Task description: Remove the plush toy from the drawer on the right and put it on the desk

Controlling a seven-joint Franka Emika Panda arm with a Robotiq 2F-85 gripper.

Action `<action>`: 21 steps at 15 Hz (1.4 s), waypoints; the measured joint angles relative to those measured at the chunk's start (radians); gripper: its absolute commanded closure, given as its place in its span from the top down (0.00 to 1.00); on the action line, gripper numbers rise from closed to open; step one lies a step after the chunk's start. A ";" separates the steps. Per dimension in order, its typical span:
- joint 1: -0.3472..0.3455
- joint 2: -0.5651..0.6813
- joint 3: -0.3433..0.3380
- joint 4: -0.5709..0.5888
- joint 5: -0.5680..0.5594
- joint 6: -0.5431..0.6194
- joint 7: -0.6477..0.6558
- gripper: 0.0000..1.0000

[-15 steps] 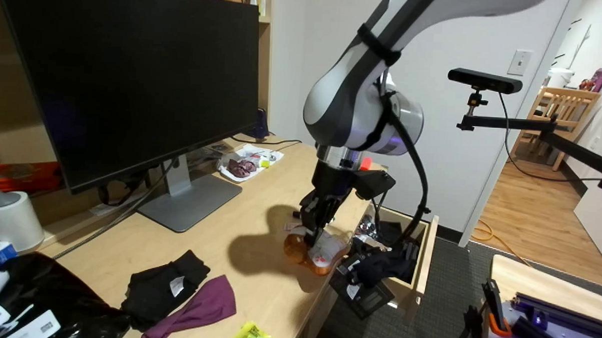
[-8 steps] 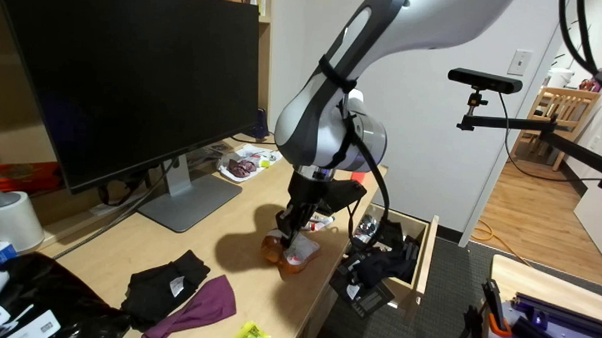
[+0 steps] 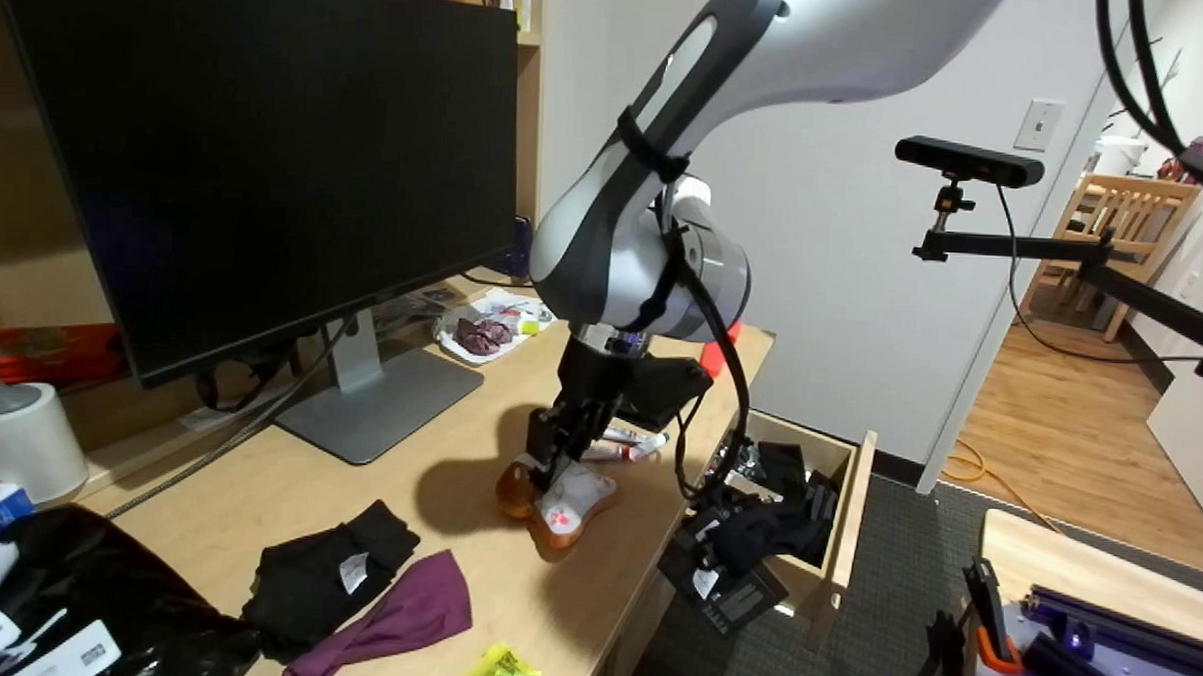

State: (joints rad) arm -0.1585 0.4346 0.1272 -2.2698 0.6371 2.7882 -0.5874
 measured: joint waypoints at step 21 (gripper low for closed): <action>0.148 -0.249 -0.093 -0.127 -0.534 -0.045 0.466 1.00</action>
State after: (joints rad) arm -0.0107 0.1853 0.0337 -2.3972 0.1029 2.7430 -0.1211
